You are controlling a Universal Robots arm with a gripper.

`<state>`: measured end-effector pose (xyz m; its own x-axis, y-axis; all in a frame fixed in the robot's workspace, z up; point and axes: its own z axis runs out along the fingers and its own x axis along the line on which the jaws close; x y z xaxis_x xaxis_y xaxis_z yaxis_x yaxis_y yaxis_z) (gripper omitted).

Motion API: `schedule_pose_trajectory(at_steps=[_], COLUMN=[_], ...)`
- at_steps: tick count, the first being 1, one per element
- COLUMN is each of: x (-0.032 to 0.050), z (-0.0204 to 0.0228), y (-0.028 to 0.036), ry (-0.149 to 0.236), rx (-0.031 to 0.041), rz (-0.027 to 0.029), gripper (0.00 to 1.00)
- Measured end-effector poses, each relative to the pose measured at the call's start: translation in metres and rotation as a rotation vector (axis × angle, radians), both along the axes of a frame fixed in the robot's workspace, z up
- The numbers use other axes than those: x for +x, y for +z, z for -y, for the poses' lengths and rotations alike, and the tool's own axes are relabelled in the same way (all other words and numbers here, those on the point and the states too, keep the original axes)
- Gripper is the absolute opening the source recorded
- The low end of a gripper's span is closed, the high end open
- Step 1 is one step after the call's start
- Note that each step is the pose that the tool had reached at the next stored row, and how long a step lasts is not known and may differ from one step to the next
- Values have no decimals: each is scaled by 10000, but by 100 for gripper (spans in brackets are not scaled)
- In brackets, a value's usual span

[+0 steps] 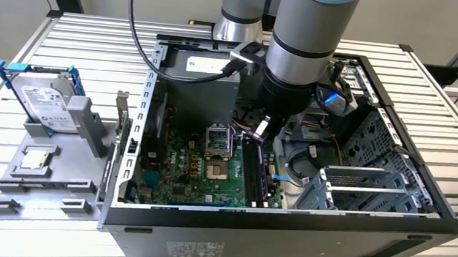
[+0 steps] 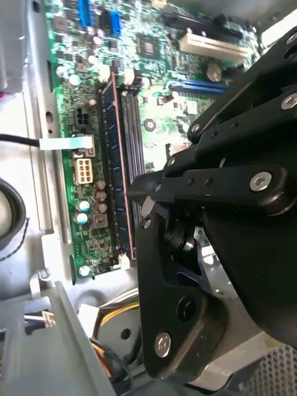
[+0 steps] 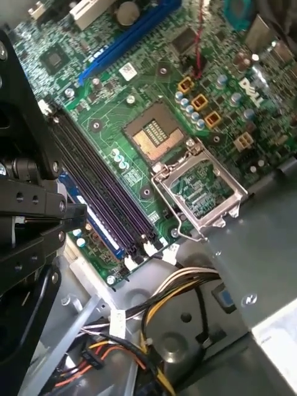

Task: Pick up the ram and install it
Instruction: 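Press down the ram until it locks into place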

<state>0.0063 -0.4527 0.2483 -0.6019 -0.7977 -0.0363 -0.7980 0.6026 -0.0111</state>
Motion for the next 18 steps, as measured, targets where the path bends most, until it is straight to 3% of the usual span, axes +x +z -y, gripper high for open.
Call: schedule_pose_trajectory(at_steps=[8,18], x=[0,-1], z=[0,0], y=[0,-3], ry=[1449,3275], rx=[0,9], rz=[100,105], gripper=[0,0])
